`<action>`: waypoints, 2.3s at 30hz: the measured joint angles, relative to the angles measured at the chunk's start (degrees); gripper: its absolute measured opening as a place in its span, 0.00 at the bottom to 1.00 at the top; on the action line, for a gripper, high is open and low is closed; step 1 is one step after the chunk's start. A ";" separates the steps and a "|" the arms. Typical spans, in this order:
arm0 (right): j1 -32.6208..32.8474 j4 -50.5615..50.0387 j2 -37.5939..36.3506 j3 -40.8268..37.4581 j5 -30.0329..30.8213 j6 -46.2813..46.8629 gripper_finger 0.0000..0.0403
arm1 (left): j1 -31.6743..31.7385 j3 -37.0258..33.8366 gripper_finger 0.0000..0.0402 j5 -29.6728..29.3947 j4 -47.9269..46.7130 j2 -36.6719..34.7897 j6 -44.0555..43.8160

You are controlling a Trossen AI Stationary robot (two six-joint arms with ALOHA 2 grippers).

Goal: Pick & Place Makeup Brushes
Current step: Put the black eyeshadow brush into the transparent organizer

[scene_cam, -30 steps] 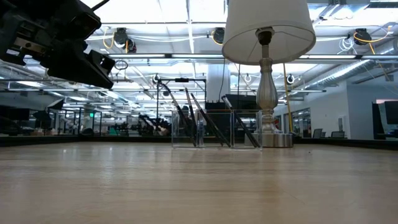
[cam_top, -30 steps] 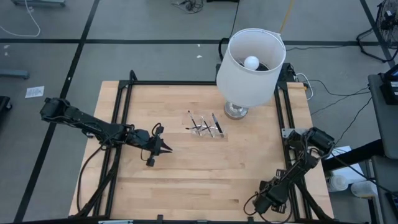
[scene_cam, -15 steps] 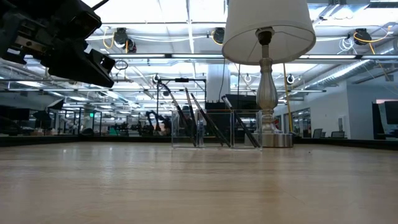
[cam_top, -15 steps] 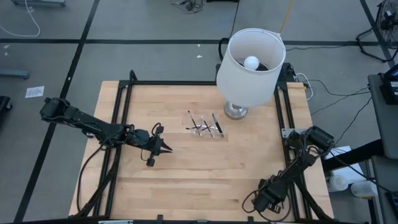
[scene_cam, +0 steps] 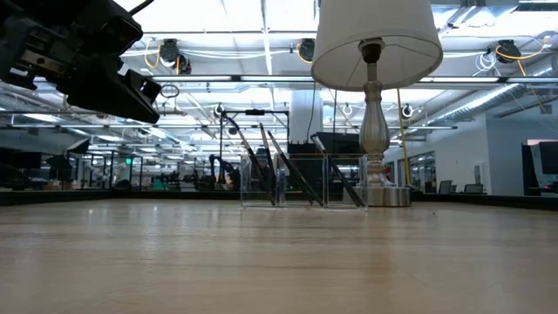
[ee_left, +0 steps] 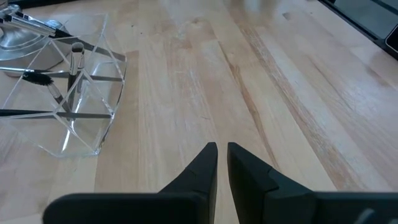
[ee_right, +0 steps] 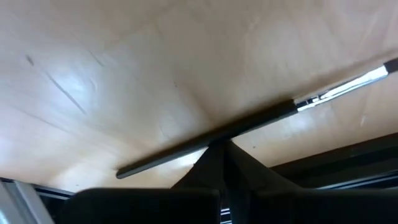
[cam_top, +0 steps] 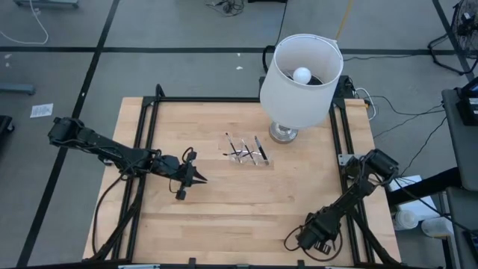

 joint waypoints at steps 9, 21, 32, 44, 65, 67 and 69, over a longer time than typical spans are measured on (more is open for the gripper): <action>-2.11 0.78 0.06 0.04 0.08 0.33 0.00 | 0.00 0.00 0.12 0.00 -0.10 0.00 0.00; -5.77 2.82 0.06 0.04 1.76 -0.06 0.00 | 0.00 0.00 0.12 0.02 -0.37 0.01 0.00; -7.91 2.96 0.09 0.48 3.53 -2.40 0.00 | 0.00 0.02 0.12 0.03 -0.37 0.01 0.00; -11.76 3.14 0.02 0.50 5.87 -7.48 0.00 | 0.00 0.01 0.12 0.04 -0.37 0.01 0.05; -16.62 3.70 -0.02 0.46 9.42 -13.31 0.00 | -0.02 0.00 0.12 0.04 -0.38 0.00 0.21; -17.05 3.80 -0.02 0.46 9.44 -13.84 0.00 | 0.00 0.02 0.12 0.04 -0.39 0.00 0.22; -17.52 3.91 -0.02 0.46 9.44 -14.28 0.00 | -0.01 0.00 0.12 0.04 -0.39 0.00 0.28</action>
